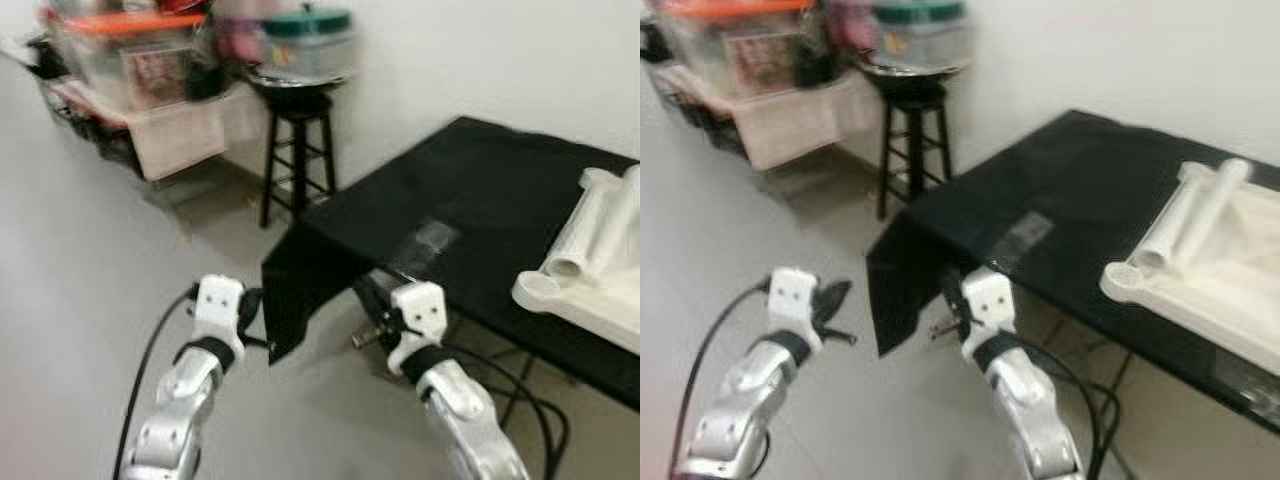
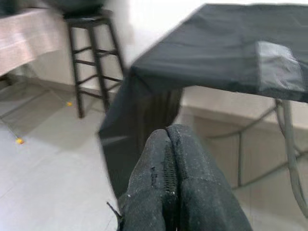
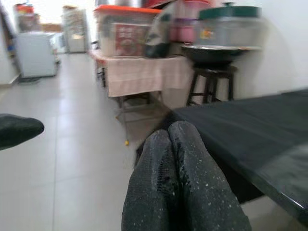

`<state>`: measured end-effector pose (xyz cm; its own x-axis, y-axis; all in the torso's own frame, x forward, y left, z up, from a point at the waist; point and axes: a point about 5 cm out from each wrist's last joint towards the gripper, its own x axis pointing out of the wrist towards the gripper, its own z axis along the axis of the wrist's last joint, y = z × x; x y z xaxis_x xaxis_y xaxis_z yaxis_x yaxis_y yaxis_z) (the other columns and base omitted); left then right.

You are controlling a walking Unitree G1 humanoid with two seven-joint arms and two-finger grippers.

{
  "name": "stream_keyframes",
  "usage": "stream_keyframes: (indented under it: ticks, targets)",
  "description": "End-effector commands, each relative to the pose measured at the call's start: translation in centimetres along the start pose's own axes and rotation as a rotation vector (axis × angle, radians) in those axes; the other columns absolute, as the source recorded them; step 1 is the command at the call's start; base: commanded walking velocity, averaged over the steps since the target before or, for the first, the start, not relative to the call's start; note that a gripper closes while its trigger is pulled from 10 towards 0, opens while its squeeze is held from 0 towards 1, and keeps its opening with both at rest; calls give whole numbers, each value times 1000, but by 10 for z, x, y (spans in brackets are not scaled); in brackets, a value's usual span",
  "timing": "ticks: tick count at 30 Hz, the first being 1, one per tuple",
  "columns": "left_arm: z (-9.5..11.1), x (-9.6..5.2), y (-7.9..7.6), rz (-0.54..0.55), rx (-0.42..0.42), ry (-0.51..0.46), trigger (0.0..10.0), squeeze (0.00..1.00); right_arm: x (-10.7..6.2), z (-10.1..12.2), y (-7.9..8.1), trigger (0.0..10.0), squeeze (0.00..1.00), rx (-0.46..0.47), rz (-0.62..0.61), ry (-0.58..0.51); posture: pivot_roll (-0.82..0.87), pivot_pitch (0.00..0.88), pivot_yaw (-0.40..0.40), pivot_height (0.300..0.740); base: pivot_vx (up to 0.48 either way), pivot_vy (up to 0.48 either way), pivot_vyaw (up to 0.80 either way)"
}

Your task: Building children table

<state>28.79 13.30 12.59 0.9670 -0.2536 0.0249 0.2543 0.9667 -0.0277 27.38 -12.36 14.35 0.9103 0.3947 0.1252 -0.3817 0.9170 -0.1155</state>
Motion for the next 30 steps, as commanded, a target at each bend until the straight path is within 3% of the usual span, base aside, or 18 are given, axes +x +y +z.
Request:
stream_keyframes:
  ticks: [1,22,30]
  targets:
    - [1,1,-5,-19,-23,-5,10000,0,-2,-4,-4,10000,0,-15,-11,29,-91,0,60,740,0,0,-800]
    - [3,2,4,49,-106,-24,10000,0,7,0,-3,10000,0,-87,10,21,-89,0,17,740,0,0,-800]
    - [3,3,3,49,-123,-24,10000,0,7,0,-4,10000,0,-97,7,12,-93,0,13,740,0,-143,0]
